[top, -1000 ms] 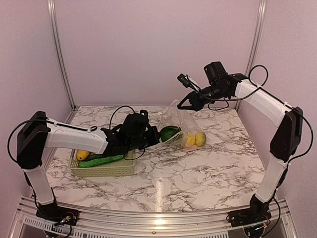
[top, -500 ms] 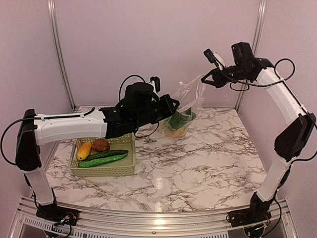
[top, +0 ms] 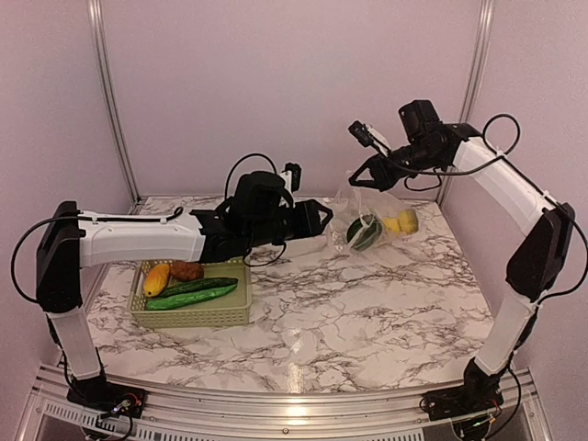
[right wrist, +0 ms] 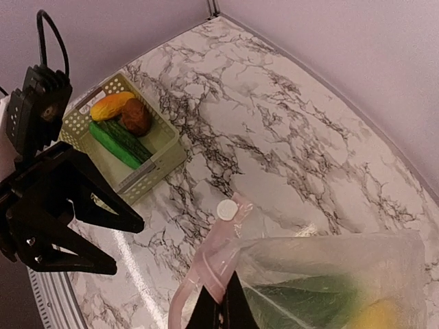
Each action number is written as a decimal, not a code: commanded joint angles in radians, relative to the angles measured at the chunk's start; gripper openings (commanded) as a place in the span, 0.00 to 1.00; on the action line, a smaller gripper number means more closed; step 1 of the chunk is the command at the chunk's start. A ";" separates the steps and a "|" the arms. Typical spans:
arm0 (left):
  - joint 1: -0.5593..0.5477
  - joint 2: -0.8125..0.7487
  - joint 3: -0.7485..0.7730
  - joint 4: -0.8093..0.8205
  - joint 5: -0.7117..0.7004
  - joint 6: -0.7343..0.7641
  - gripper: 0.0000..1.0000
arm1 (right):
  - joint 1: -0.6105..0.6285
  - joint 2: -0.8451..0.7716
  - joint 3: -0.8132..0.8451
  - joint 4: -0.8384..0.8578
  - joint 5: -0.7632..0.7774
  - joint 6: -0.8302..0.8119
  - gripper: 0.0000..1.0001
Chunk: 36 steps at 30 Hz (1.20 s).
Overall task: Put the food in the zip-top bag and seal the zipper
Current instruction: Adjust the zipper food storage bag at the center of the board, then pick up the fake vegetable from the bin.
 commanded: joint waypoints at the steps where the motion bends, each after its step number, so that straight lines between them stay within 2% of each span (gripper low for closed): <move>1: 0.000 -0.122 -0.122 -0.036 -0.017 0.040 0.48 | 0.093 0.008 -0.087 0.008 -0.060 -0.053 0.00; 5: 0.000 -0.263 -0.277 -0.092 -0.111 0.068 0.50 | 0.097 0.003 -0.125 0.018 -0.061 -0.065 0.00; 8: 0.001 -0.367 -0.346 -0.219 -0.196 0.135 0.54 | 0.096 -0.009 -0.154 0.019 -0.064 -0.079 0.00; 13: 0.006 -0.478 -0.348 -0.534 -0.264 0.285 0.55 | 0.097 -0.038 -0.190 0.021 -0.059 -0.094 0.00; 17: 0.025 -0.514 -0.342 -0.699 -0.295 0.405 0.55 | 0.096 -0.064 -0.205 0.021 -0.054 -0.102 0.00; 25: 0.052 -0.487 -0.301 -0.905 -0.235 0.576 0.55 | 0.097 -0.096 -0.220 0.019 -0.049 -0.111 0.00; 32: 0.102 -0.341 -0.211 -1.049 -0.228 0.689 0.51 | 0.097 -0.103 -0.224 0.018 -0.051 -0.112 0.00; 36: 0.157 -0.232 -0.150 -1.080 -0.137 0.734 0.49 | 0.097 -0.110 -0.233 0.019 -0.049 -0.116 0.00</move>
